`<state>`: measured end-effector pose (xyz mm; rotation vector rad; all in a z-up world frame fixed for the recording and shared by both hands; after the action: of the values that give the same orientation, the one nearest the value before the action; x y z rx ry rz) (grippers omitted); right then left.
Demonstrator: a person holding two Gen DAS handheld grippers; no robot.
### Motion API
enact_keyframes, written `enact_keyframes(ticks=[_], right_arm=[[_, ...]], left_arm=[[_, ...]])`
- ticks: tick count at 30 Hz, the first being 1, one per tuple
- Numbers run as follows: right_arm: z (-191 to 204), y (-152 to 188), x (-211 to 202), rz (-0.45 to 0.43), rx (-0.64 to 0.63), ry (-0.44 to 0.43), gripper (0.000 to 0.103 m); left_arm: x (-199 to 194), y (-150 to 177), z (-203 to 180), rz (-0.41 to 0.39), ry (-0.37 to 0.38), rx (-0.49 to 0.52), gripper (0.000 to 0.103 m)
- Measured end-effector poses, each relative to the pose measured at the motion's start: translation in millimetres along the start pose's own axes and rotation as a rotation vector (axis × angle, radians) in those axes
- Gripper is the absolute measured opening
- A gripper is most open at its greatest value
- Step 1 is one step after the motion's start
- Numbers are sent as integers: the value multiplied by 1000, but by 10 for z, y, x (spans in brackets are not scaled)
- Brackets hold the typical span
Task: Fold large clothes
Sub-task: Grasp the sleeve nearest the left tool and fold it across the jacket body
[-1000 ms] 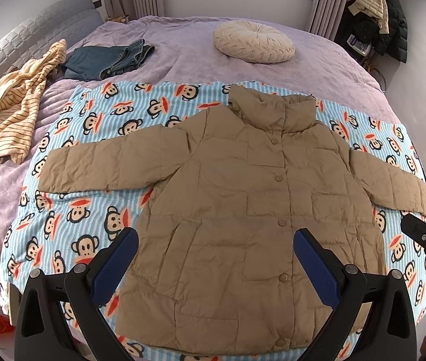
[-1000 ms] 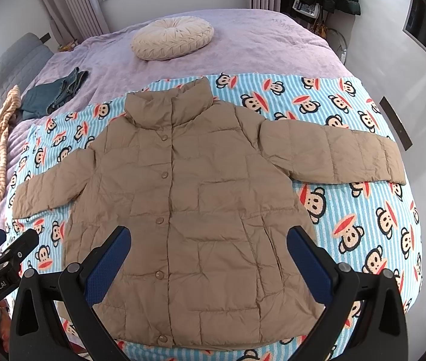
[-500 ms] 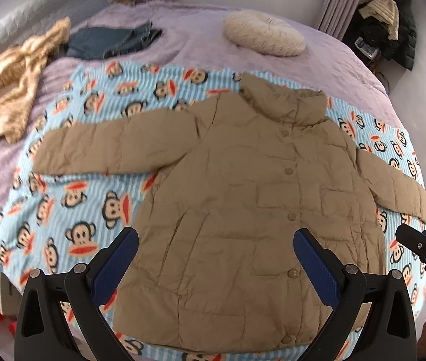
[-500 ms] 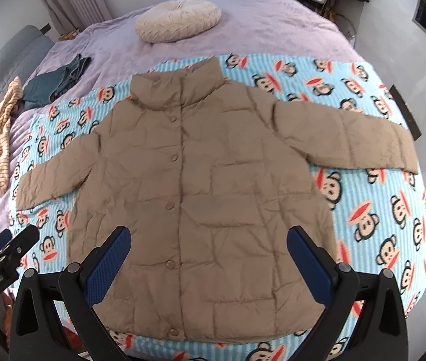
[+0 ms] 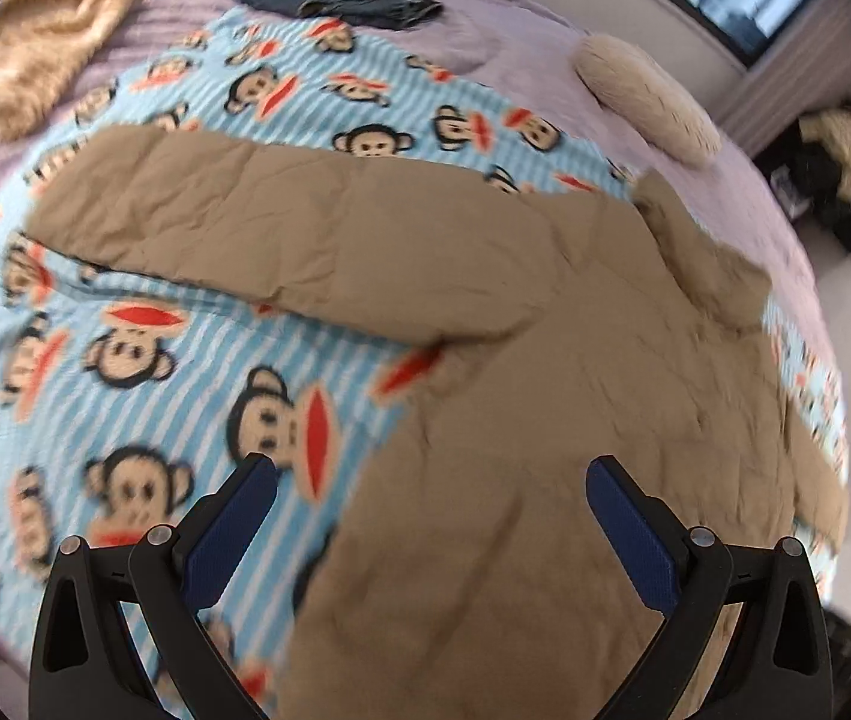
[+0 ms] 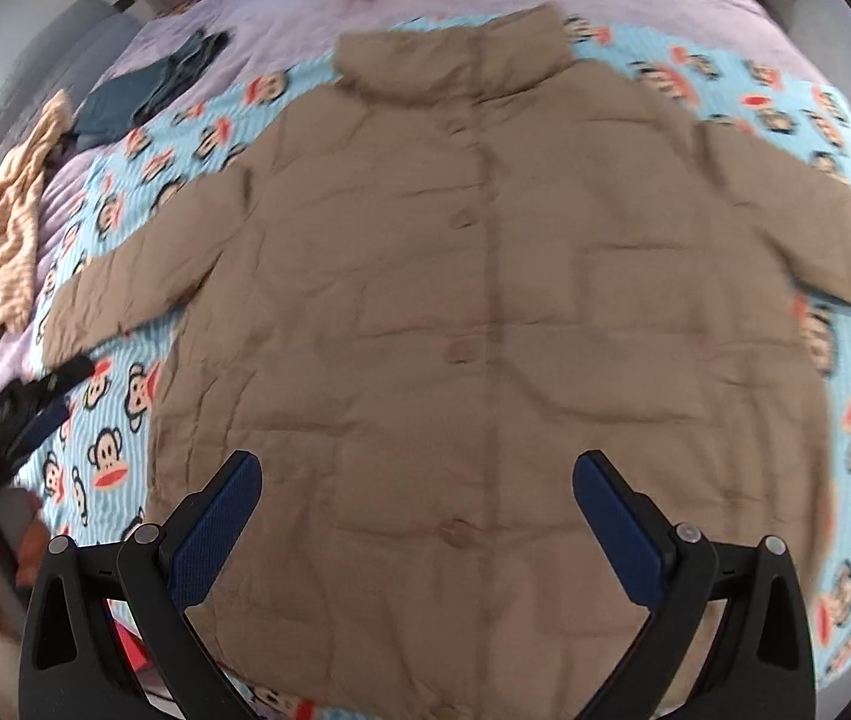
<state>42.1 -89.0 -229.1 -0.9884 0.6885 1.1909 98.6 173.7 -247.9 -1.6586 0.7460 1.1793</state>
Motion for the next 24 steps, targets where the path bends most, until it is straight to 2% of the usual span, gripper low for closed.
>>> enact_keyframes(ticks=[3, 5, 9, 12, 15, 19, 21, 23, 24], right_arm=[[73, 20, 296, 37, 9, -24, 103], [100, 15, 485, 74, -1, -9, 103], [196, -80, 677, 60, -36, -42, 103], [231, -203, 783, 37, -36, -55, 103], [277, -372, 877, 12, -23, -69, 103], [408, -630, 1011, -11, -23, -104, 103], [527, -798, 1090, -36, -39, -126, 103], [685, -971, 1194, -64, -52, -147, 101], [738, -1019, 1231, -70, -54, -159, 97]], left_arm=[[359, -204, 162, -1, 51, -77, 103], [579, -345, 262, -2, 69, -130, 103], [950, -638, 422, 11, 153, -244, 103], [1122, -893, 593, 1, 177, -317, 103], [1145, -1176, 810, -50, 168, -371, 103], [1229, -1471, 1164, -101, 76, -394, 101], [1314, -1534, 1270, -94, 40, -389, 75], [1403, -1559, 1305, -58, 49, -378, 21], [1412, -1573, 1318, -48, 78, -386, 16]])
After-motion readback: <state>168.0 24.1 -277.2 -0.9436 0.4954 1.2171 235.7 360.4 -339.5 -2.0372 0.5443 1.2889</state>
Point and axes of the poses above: each gripper's, at about its wrist camera, not at the fingertips, and x roughly the way its jaws point, z to its left, y to its underside, the point moved 10 cm from there along x, roughly the way its jaws point, and after that the axes turned 15 degrees about -y, right-handed, at the moved point
